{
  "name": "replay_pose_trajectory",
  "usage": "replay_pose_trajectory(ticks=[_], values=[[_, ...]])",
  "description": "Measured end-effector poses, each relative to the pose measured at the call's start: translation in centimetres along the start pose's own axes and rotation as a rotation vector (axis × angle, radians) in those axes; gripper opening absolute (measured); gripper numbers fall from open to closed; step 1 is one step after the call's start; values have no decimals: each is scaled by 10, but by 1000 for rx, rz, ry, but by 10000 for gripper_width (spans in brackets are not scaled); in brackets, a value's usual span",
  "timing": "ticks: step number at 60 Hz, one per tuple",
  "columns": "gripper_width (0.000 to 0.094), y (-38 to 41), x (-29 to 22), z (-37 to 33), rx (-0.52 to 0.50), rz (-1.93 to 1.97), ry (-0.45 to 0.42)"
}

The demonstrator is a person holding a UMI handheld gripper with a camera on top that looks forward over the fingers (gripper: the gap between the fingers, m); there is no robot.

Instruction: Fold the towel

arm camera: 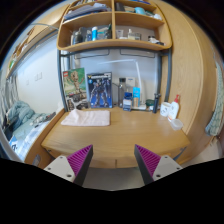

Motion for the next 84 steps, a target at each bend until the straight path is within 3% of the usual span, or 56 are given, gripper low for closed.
replay_pose_trajectory(ticks=[7, 34, 49, 61, 68, 71, 79, 84], values=[[844, 29, 2, 19, -35, -26, 36], [844, 238, -52, 213, -157, -166, 183], [800, 331, -123, 325, -159, -148, 204], [759, 361, -155, 399, -104, -166, 215], [692, 359, -153, 424, -64, -163, 247], [543, 355, -156, 427, -33, -186, 234], [365, 358, -157, 429, -38, -213, 215], [88, 352, -158, 430, -5, -250, 217]])
Point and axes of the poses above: the point between the fingertips, and its own axes, seen from behind it with the camera up: y to the left, x down, z forward, the way the camera looks, the point moved 2 cm from there along -z, backward, against the way the camera looks, and after that the axes turned 14 degrees about y, right-handed, at the moved point
